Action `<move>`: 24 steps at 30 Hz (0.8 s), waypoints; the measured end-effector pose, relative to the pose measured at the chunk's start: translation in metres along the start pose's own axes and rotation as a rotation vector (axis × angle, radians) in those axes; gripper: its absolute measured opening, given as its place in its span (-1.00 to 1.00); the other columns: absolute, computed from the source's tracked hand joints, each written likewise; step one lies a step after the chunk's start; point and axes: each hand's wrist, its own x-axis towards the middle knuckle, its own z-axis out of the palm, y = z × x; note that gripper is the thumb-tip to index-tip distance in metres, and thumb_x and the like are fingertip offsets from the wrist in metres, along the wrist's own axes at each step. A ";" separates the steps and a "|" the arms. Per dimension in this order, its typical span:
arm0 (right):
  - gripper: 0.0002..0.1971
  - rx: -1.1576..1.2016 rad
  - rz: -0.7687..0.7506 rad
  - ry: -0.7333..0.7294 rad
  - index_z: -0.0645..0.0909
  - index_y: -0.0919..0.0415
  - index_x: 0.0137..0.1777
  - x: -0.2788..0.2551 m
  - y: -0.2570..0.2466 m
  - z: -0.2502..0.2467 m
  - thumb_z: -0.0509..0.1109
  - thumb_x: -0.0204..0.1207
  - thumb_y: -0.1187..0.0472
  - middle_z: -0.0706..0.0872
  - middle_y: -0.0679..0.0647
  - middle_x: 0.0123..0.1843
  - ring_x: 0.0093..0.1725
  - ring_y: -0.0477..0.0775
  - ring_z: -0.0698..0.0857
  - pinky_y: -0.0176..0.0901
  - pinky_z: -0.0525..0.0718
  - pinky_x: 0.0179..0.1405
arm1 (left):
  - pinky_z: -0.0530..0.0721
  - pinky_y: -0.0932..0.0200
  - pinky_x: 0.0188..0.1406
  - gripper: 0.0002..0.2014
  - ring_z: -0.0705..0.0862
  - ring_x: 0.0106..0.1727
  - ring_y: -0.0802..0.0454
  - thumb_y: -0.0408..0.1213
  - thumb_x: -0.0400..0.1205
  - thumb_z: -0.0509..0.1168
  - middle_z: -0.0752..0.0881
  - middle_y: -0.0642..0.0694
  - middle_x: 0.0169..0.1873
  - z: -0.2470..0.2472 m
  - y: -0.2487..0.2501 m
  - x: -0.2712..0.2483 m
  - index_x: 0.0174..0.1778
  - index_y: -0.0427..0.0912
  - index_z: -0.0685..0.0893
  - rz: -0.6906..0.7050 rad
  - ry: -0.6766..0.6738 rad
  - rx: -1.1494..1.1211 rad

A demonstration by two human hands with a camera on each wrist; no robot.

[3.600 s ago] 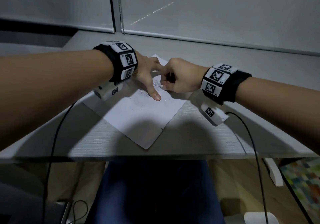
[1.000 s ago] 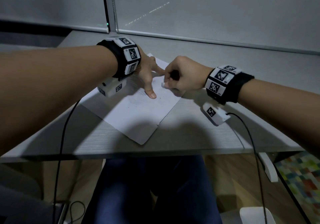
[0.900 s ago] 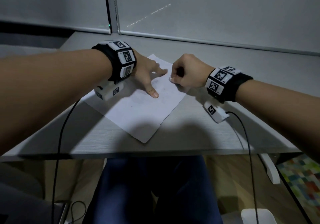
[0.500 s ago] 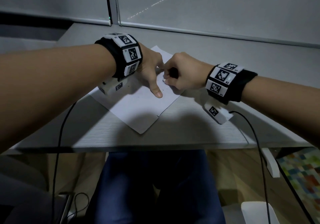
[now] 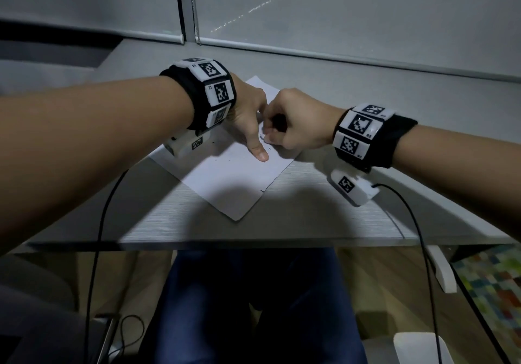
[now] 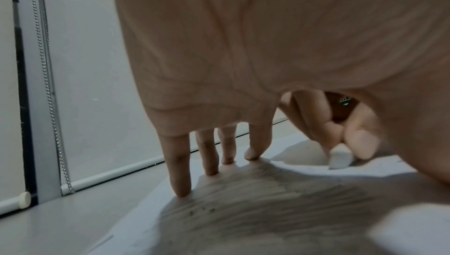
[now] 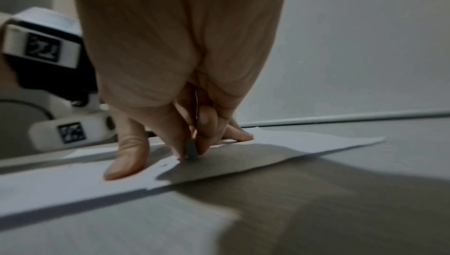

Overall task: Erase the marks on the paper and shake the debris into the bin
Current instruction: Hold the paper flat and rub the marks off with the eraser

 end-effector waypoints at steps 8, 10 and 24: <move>-0.89 -0.034 0.102 0.067 0.79 0.19 -0.26 0.013 0.014 -0.006 0.54 0.48 0.22 0.77 0.01 -0.37 -0.38 -0.06 0.69 -0.09 0.76 -0.25 | 0.68 -0.12 0.43 0.45 0.71 0.33 -0.10 0.77 -0.39 0.44 0.70 0.05 0.31 0.000 -0.001 0.002 0.47 0.08 0.66 -0.011 -0.025 0.066; -0.88 -0.009 0.052 0.044 0.75 0.20 -0.28 0.008 0.002 -0.002 0.51 0.48 0.23 0.73 -0.01 -0.40 -0.41 -0.08 0.65 -0.13 0.71 -0.32 | 0.72 -0.08 0.38 0.28 0.77 0.23 -0.04 0.68 -0.33 0.57 0.79 0.10 0.21 0.000 -0.003 0.002 0.34 0.09 0.73 0.000 -0.006 0.017; -0.89 0.033 0.089 0.081 0.76 0.25 -0.29 0.018 -0.005 0.003 0.50 0.44 0.26 0.75 0.06 -0.39 -0.42 0.00 0.64 -0.19 0.63 -0.35 | 0.63 -0.15 0.51 0.31 0.68 0.41 -0.07 0.64 -0.22 0.60 0.66 0.14 0.40 0.004 -0.008 -0.006 0.50 0.12 0.60 -0.029 0.004 -0.012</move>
